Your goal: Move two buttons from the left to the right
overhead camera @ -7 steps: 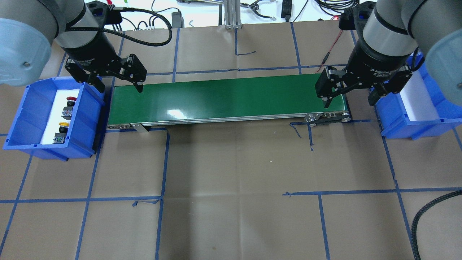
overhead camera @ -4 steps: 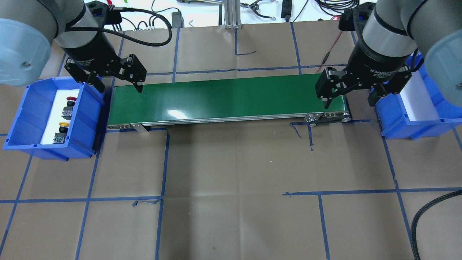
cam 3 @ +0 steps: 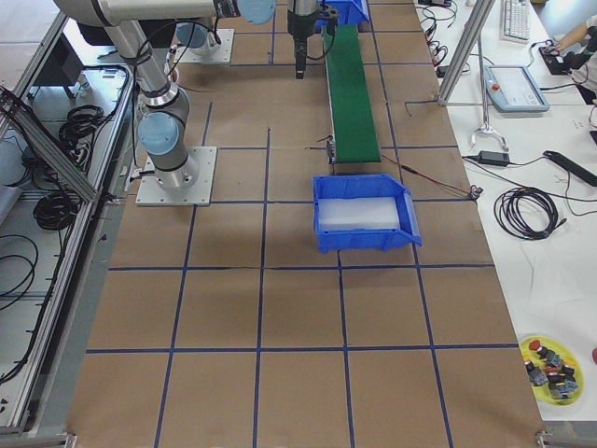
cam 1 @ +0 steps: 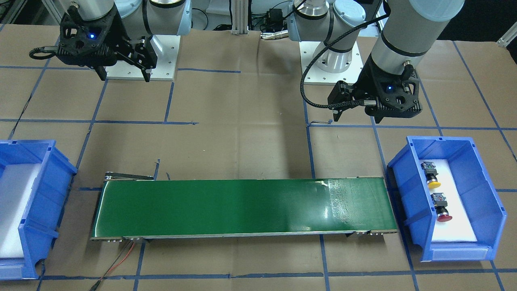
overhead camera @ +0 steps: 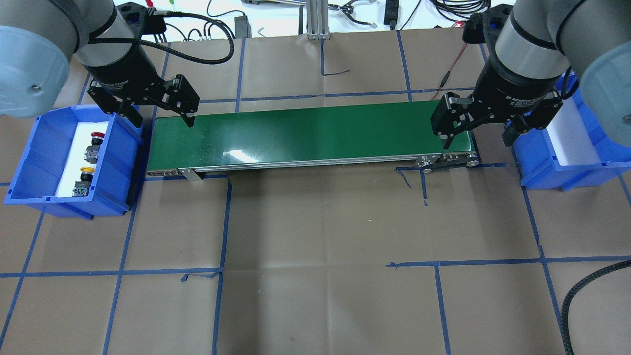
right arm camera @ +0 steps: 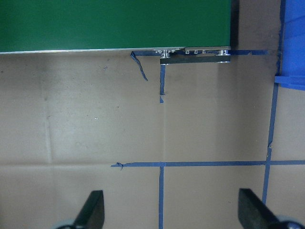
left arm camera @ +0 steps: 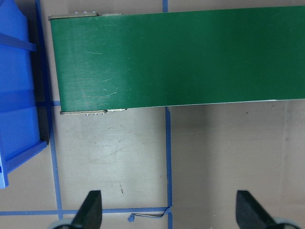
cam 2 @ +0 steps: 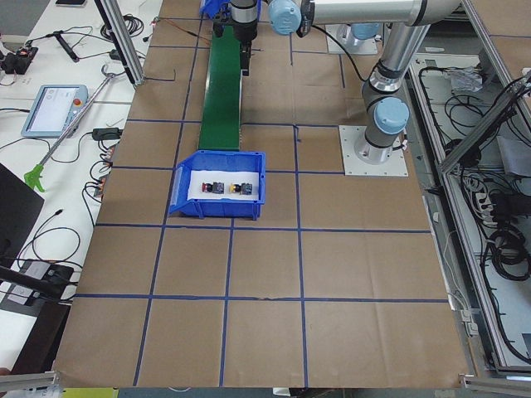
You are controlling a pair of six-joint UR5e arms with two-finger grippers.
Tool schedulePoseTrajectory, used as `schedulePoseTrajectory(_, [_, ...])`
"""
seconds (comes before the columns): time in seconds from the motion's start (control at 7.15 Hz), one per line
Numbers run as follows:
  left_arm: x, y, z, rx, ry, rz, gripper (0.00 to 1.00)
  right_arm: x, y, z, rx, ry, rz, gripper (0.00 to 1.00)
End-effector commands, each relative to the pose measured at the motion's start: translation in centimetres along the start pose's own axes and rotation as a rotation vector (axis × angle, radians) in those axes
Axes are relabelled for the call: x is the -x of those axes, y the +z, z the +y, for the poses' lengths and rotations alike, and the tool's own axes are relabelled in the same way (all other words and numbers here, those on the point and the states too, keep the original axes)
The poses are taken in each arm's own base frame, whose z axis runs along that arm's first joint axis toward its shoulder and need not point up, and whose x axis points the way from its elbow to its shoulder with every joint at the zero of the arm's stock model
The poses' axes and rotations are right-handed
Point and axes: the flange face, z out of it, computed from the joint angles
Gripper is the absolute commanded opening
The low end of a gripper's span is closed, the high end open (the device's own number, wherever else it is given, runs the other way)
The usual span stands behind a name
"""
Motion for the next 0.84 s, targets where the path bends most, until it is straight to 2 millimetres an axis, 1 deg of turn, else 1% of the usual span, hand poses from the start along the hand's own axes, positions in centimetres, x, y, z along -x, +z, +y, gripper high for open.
schedulePoseTrajectory(0.0, [1.9,0.0,-0.3,0.000,0.009,-0.002,1.00,0.0,0.1,0.0,0.001,0.000,0.000,1.00])
schedulePoseTrajectory(0.14, [5.9,0.0,-0.8,0.000,-0.041,0.002,1.00,0.1,-0.1,0.1,-0.002,0.000,-0.001,1.00])
schedulePoseTrajectory(0.42, [15.5,0.1,-0.7,0.001,-0.043,0.004,1.00,0.1,-0.3,0.3,-0.008,0.000,-0.003,1.00])
schedulePoseTrajectory(0.56, [20.0,-0.2,-0.6,-0.006,-0.080,0.003,1.00,0.1,-0.3,0.3,-0.008,0.000,-0.003,1.00])
schedulePoseTrajectory(0.7, [23.4,-0.2,0.1,-0.006,-0.070,0.002,1.00,0.0,-0.5,0.3,-0.011,0.000,-0.001,1.00])
